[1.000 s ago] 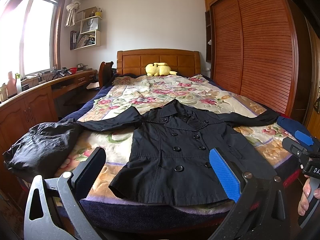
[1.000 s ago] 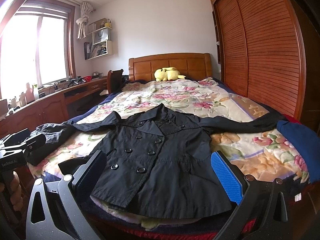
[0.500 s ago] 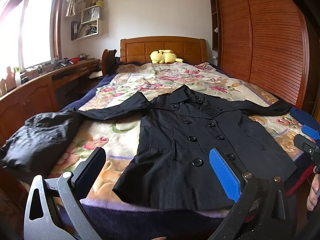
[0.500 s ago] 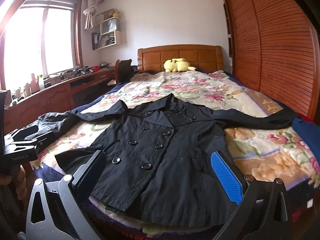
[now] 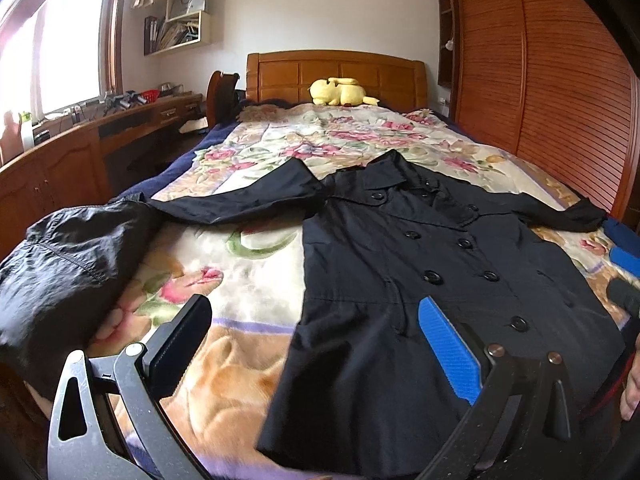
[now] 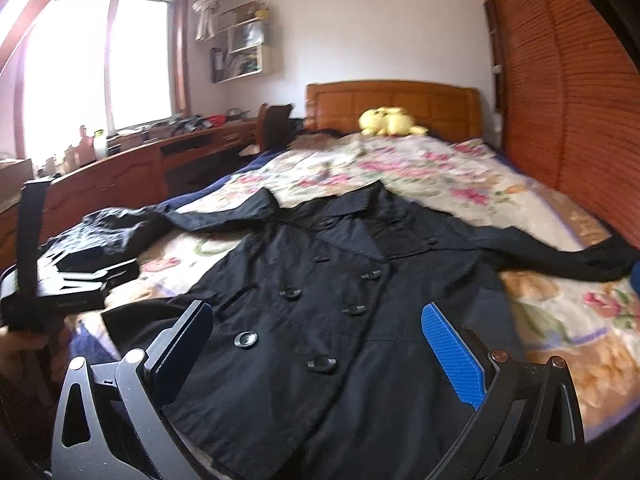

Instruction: Fold large clothes

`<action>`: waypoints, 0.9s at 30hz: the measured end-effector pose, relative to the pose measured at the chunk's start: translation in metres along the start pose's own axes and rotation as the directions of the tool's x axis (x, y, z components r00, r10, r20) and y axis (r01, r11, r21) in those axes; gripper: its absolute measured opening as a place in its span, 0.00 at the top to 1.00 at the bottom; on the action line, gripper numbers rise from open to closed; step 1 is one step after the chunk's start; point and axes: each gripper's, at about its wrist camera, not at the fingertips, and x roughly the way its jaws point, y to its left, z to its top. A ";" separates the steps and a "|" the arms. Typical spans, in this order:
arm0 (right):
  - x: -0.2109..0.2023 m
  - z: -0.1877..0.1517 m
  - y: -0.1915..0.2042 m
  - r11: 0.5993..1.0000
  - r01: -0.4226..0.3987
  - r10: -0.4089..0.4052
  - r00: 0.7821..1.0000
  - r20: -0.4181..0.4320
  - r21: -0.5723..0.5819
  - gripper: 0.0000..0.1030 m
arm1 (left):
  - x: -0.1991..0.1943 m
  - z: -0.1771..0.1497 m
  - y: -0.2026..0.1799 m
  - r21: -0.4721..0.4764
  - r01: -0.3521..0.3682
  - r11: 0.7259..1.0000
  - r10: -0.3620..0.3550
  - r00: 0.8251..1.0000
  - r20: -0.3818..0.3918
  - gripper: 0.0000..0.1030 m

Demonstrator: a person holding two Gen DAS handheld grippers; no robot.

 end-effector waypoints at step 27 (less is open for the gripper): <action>0.064 0.020 0.003 0.993 -0.038 0.030 0.997 -0.076 -0.111 0.00 | 0.144 0.074 0.099 -0.018 -0.017 1.000 0.016 0.997 -0.070 0.00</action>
